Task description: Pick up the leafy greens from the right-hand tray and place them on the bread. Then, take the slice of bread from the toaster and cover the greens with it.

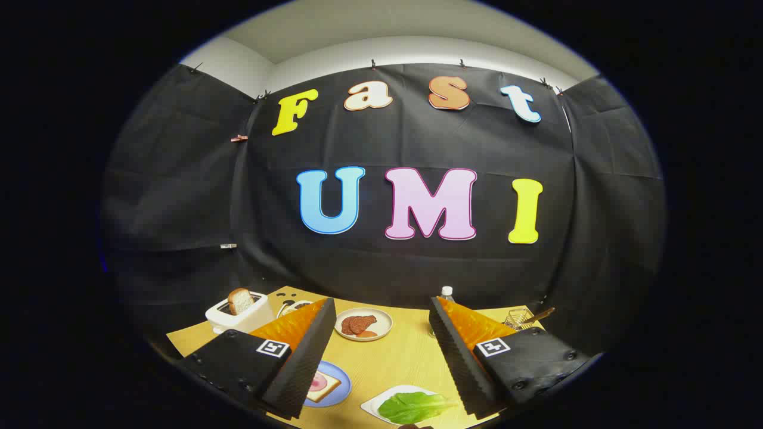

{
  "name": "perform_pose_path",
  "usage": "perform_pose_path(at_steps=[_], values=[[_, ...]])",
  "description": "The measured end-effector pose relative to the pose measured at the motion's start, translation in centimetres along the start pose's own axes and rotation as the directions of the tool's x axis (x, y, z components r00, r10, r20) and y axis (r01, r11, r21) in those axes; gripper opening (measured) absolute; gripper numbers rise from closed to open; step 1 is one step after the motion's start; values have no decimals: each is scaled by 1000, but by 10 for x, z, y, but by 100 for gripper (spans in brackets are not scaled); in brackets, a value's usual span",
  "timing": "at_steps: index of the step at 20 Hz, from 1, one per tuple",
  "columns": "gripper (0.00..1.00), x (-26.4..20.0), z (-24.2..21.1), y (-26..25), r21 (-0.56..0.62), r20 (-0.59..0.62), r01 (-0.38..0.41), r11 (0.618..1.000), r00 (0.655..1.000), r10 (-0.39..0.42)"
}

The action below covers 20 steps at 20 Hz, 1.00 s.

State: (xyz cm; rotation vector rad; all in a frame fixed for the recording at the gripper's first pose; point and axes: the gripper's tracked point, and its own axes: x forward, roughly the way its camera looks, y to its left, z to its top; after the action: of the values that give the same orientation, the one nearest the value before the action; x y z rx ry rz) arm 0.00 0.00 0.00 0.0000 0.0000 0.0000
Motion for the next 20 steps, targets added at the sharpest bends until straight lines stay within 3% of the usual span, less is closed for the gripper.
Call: perform_pose_path(at_steps=[13, 20], values=[[97, -11, -4, 4, 9, -24, 48, 999, 999, -48], [97, -7, -6, 2, -10, -36, 119, 993, 992, -119]])
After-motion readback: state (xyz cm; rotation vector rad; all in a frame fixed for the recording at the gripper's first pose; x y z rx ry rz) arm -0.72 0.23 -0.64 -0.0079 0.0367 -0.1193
